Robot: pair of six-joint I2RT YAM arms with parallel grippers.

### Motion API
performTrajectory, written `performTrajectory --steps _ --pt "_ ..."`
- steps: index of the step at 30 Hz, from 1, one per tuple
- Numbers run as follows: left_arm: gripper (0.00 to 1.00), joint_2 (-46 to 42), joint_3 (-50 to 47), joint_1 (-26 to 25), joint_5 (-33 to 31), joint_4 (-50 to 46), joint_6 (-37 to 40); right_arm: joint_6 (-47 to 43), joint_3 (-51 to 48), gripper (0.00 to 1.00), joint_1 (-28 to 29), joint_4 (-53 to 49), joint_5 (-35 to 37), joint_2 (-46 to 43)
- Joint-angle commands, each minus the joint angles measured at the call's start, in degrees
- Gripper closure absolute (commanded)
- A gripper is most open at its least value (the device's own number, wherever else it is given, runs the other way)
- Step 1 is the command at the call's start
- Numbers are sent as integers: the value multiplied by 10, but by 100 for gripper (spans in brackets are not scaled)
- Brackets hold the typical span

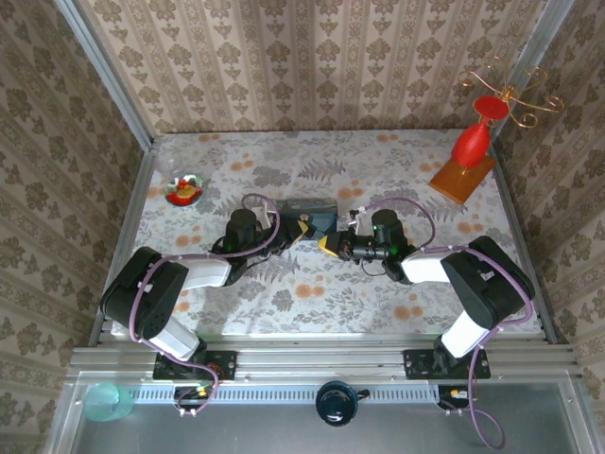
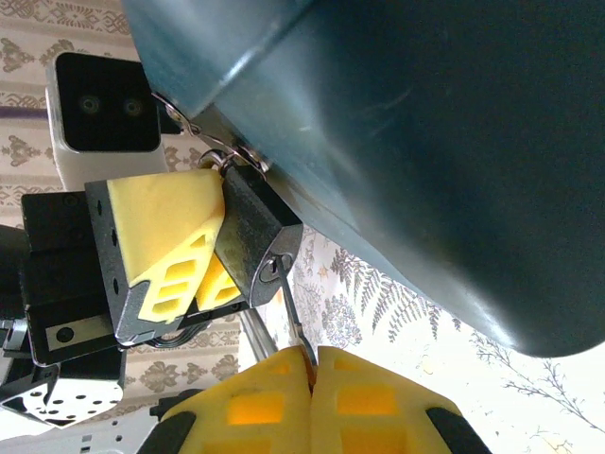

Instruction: Unlock a padlock with a key

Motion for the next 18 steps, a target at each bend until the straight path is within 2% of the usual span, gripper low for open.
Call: performTrajectory --steps 1,4,18 --pt "87 -6 25 -30 61 41 16 -1 7 100 13 24 10 -3" --pt "85 -5 24 -30 43 40 16 -8 8 100 15 11 15 -8" --pt "78 12 27 -34 34 46 15 -13 5 100 23 4 21 -14"
